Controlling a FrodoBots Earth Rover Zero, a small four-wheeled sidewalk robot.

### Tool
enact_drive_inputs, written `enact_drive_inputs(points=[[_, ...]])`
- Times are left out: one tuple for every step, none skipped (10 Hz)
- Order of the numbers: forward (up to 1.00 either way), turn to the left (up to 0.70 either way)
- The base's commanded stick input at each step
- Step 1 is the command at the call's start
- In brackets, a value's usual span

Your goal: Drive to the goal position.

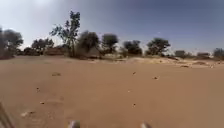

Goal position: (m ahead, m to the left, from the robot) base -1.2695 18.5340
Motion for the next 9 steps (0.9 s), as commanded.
enact_drive_inputs(points=[[0.70, 0.35], [0.70, 0.35], [0.70, 0.35], [0.70, 0.35], [0.70, 0.35], [0.70, 0.35], [0.70, 0.35], [0.70, 0.35], [0.70, 0.35]])
